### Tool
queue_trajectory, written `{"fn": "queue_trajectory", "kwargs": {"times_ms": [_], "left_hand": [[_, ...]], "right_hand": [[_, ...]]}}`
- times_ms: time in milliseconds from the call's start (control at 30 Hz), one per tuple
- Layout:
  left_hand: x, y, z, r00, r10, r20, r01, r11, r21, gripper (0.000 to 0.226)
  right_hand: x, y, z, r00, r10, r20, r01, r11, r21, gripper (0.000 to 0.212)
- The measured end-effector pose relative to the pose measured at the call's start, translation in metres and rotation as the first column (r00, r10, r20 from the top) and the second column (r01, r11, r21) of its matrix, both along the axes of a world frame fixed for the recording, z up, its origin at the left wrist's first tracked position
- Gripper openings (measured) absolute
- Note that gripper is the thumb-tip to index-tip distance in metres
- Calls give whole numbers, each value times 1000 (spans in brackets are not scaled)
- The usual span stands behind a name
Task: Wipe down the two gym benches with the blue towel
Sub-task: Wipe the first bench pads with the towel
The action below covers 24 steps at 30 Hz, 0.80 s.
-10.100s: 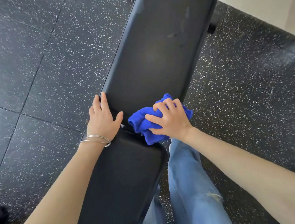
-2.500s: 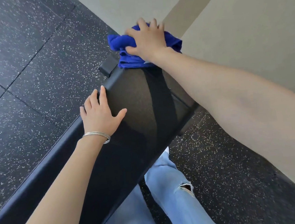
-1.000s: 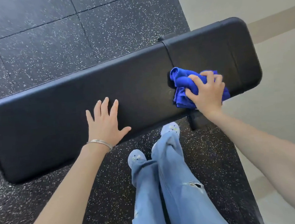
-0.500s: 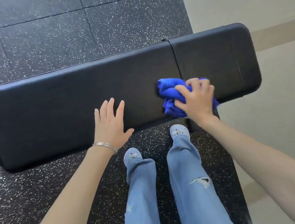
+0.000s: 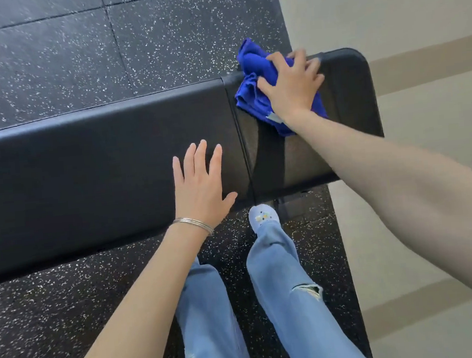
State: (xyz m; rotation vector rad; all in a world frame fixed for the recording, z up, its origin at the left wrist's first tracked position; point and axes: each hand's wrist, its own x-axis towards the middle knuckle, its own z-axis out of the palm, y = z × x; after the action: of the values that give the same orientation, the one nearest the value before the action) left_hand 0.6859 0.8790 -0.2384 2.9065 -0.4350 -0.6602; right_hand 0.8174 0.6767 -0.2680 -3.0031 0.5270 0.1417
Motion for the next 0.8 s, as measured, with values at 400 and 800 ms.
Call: {"fn": "queue_trajectory", "kwargs": {"times_ms": [400, 800], "left_hand": [[48, -79, -7, 988, 151, 18, -151, 989, -7, 95], [8, -64, -6, 995, 92, -26, -91, 995, 39, 100]], "right_hand": [[-146, -83, -2, 870, 461, 177, -481, 873, 88, 27], [-28, -30, 4, 994, 98, 53, -102, 992, 80, 33]]}}
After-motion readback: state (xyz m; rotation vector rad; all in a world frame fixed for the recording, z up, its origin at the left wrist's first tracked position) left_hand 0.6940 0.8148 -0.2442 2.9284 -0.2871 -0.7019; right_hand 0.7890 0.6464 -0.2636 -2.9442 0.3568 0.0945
